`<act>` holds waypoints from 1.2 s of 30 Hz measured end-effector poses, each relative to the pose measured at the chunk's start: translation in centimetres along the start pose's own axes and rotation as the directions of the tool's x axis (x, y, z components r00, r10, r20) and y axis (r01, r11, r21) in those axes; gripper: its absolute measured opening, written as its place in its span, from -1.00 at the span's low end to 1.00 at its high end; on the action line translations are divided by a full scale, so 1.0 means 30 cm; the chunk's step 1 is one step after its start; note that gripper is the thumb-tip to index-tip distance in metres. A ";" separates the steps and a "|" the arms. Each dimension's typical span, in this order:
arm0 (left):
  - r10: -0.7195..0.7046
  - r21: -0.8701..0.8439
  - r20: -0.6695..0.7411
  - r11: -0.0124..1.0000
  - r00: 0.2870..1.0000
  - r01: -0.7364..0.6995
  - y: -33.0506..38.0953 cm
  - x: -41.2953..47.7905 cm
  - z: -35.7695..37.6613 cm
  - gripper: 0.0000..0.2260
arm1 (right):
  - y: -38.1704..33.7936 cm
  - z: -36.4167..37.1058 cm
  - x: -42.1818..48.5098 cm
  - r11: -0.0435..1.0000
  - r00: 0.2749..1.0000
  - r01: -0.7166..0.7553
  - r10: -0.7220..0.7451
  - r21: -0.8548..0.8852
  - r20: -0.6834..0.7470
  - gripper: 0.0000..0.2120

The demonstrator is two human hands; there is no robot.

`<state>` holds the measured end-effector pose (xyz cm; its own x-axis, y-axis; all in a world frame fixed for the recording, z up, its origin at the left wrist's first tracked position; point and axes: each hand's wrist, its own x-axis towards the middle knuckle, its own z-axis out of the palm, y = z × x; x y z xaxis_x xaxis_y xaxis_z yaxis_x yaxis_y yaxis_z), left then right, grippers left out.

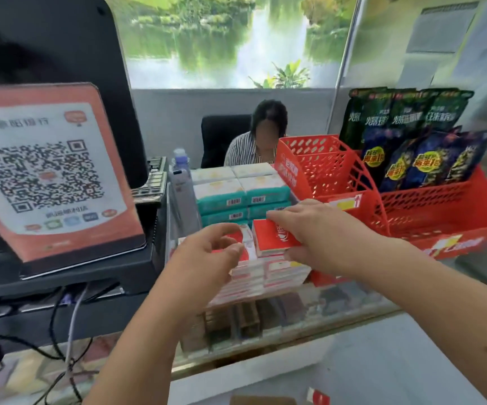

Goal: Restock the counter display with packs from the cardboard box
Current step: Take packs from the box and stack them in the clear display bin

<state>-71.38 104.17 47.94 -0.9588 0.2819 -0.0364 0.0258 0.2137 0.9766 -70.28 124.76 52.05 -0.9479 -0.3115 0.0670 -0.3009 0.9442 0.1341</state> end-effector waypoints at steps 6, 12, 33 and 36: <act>-0.057 0.104 -0.083 0.992 0.995 0.066 0.050 0.085 0.074 -0.77 | 0.151 0.134 0.196 0.998 0.991 0.023 -0.016 -0.051 0.135 -0.63; -0.057 0.153 -0.134 0.985 0.989 0.077 0.050 0.170 0.111 -0.75 | 0.198 0.253 0.270 0.997 0.989 0.079 -0.075 -0.026 0.129 -0.61; 0.013 0.020 -0.017 1.000 1.000 -0.012 0.001 0.121 0.088 -0.85 | 0.113 0.224 0.167 0.973 0.993 -0.070 0.088 0.219 -0.073 -0.69; 0.024 0.009 0.047 1.000 0.999 -0.024 -0.012 0.088 0.090 -0.84 | 0.052 0.185 0.081 0.969 0.986 -0.102 0.128 0.224 -0.109 -0.73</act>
<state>-73.14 107.35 46.93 -0.9435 0.3306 -0.0234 0.0514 0.2155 0.9752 -73.64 126.06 46.92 -0.9615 -0.1975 0.1908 -0.2189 0.9708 -0.0982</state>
